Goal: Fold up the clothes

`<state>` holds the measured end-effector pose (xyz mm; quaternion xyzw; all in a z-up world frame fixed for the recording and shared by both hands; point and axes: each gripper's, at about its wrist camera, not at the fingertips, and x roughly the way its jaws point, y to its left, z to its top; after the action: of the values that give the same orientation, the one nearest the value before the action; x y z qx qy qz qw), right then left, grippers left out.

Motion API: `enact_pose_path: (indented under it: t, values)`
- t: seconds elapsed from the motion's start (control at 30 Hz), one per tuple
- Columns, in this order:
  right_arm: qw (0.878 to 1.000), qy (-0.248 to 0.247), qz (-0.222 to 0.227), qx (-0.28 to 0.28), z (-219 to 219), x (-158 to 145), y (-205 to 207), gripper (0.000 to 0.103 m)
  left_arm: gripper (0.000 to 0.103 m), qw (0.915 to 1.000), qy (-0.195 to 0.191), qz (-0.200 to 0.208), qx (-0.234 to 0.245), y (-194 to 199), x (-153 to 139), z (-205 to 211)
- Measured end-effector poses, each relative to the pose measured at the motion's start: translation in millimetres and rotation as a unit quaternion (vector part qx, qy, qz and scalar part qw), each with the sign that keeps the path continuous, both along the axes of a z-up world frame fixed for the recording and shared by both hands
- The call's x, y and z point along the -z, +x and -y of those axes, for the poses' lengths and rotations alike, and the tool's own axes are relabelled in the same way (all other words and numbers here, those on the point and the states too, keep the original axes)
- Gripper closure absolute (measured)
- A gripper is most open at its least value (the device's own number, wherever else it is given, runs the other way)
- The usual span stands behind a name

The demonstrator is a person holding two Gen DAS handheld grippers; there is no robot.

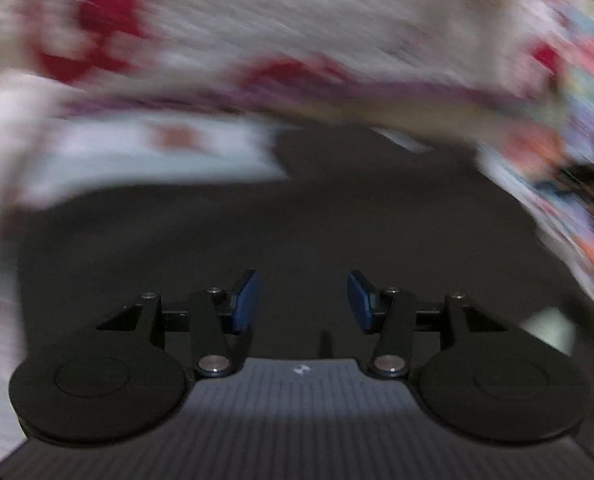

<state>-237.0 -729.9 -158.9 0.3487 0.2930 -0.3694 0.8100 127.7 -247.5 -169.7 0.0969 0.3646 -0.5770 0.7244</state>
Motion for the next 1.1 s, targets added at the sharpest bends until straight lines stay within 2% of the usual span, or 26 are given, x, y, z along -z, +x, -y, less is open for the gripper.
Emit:
enact_pose_path:
  t: [0.1, 0.2, 0.33, 0.4, 0.47, 0.57, 0.67, 0.83, 0.87, 0.93, 0.97, 1.0, 1.03, 1.07, 1.1]
  values:
    - [1.000, -0.013, -0.010, -0.004, -22.7, 9.3, -43.3, 0.053, 0.050, 0.9948, 0.033, 0.030, 0.091, -50.9, 7.0, 23.6]
    - [1.000, 0.006, -0.007, -0.003, -29.0, 24.9, -75.6, 0.053, 0.046, 0.9880, 0.068, 0.059, 0.125, -83.3, 11.2, 42.0]
    - [0.998, 0.045, 0.007, -0.032, -47.8, 44.5, -91.5, 0.053, 0.045, 0.9839, 0.116, 0.063, 0.120, -98.2, 16.3, 63.2]
    - [0.997, 0.065, 0.015, -0.049, -58.0, 54.3, -97.9, 0.053, 0.040, 0.9829, 0.142, 0.056, 0.104, -98.9, 20.1, 67.0]
    - [0.994, 0.085, 0.023, -0.065, -68.2, 64.0, -104.4, 0.052, 0.039, 0.9805, 0.171, 0.048, 0.085, -97.6, 27.4, 64.4]
    - [0.989, 0.117, 0.048, -0.075, -82.8, 74.7, -116.6, 0.050, 0.038, 0.9785, 0.187, 0.051, 0.072, -98.8, 25.8, 58.5]
    - [0.982, 0.152, 0.084, -0.072, -96.9, 81.9, -131.0, 0.040, 0.031, 0.9749, 0.207, 0.057, 0.060, -102.0, 23.2, 56.5]
    - [0.979, 0.137, 0.126, -0.079, -102.4, 90.4, -122.0, 0.037, 0.018, 0.9728, 0.219, 0.058, 0.050, -102.9, 25.4, 56.4]
    - [0.979, 0.133, 0.134, -0.080, -103.2, 92.0, -119.6, 0.039, 0.015, 0.9727, 0.219, 0.057, 0.049, -102.5, 26.1, 56.7]
    - [0.983, 0.097, 0.137, -0.076, -105.6, 89.8, -110.3, 0.094, 0.014, 0.9726, 0.221, 0.055, 0.046, -101.6, 27.5, 57.1]
    - [0.984, 0.067, 0.142, -0.078, -109.9, 81.4, -107.5, 0.092, 0.018, 0.9725, 0.222, 0.055, 0.044, -101.2, 28.2, 57.3]
    - [0.984, 0.033, 0.152, -0.085, -116.2, 68.5, -106.4, 0.093, 0.031, 0.9725, 0.223, 0.054, 0.043, -100.8, 28.9, 57.5]
    - [0.985, 0.018, 0.149, -0.088, -120.2, 62.5, -107.2, 0.094, 0.041, 0.9716, 0.227, 0.051, 0.043, -100.2, 26.4, 57.0]
    - [0.986, 0.016, 0.137, -0.089, -122.6, 61.2, -109.4, 0.095, 0.073, 0.9704, 0.234, 0.039, 0.047, -98.8, 21.3, 56.5]
    - [0.988, 0.015, 0.125, -0.089, -125.0, 60.0, -111.6, 0.095, 0.095, 0.9699, 0.238, 0.018, 0.048, -96.3, 16.4, 55.2]
